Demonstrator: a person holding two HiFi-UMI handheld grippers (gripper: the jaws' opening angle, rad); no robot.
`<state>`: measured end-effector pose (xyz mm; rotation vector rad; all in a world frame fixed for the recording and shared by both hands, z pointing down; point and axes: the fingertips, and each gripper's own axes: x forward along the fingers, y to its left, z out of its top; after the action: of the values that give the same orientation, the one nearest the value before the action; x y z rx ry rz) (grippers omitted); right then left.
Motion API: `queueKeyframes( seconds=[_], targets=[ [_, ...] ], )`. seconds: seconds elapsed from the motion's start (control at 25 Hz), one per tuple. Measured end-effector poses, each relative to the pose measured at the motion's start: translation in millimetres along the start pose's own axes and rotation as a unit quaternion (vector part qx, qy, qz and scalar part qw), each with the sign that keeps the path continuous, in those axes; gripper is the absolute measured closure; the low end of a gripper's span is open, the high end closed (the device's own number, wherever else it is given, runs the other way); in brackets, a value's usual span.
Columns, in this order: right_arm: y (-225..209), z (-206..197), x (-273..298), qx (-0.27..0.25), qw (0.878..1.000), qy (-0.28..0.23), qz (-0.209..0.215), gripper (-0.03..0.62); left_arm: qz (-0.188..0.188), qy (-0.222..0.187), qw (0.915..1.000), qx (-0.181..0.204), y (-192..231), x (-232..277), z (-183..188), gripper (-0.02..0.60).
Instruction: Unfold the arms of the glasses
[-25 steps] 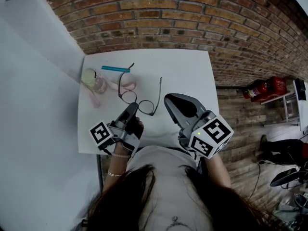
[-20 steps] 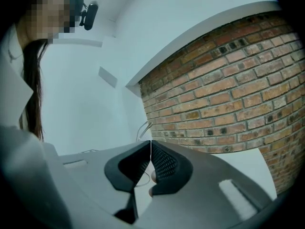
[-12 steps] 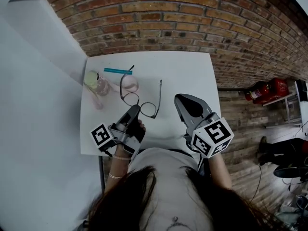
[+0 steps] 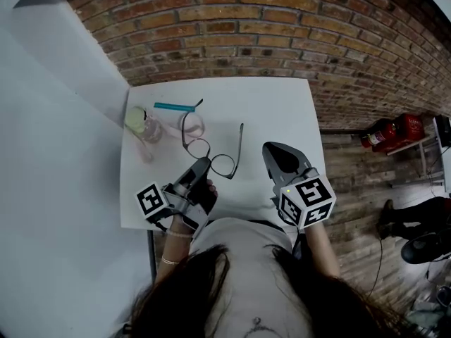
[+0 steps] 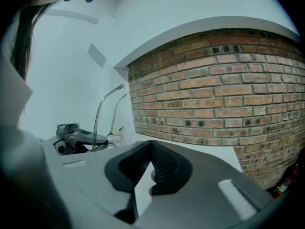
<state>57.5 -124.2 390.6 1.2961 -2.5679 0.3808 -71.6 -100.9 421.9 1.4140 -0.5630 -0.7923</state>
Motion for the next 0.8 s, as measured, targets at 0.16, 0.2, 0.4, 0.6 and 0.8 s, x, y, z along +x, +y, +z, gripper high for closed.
queueKeyframes(
  seconds=[0.16, 0.2, 0.4, 0.6, 0.8],
  targets=[
    [-4.4, -9.3, 3.8, -0.006, 1.000, 0.015, -0.015, 0.589, -0.001, 0.012, 0.9999, -0.005, -0.3, 0.3, -2.9, 0.558],
    [-5.0, -11.6, 5.0, -0.010, 1.000, 0.019, -0.018, 0.589, 0.000, 0.015, 0.9999, -0.007, 0.0, 0.6, -3.6, 0.558],
    [-5.9, -22.0, 9.5, -0.029, 0.998, 0.038, -0.031, 0.589, 0.000, 0.024, 0.9997, -0.011, 0.2, 0.3, -7.6, 0.558],
    [-1.0, -21.3, 10.2, -0.040, 0.998, 0.036, -0.022, 0.589, -0.001, 0.026, 0.9996, -0.013, -0.7, -1.0, -8.4, 0.558],
    [-0.9, -23.6, 11.4, -0.044, 0.998, 0.041, -0.021, 0.591, 0.002, 0.027, 0.9995, -0.015, 2.4, -0.3, -9.1, 0.558]
  ],
)
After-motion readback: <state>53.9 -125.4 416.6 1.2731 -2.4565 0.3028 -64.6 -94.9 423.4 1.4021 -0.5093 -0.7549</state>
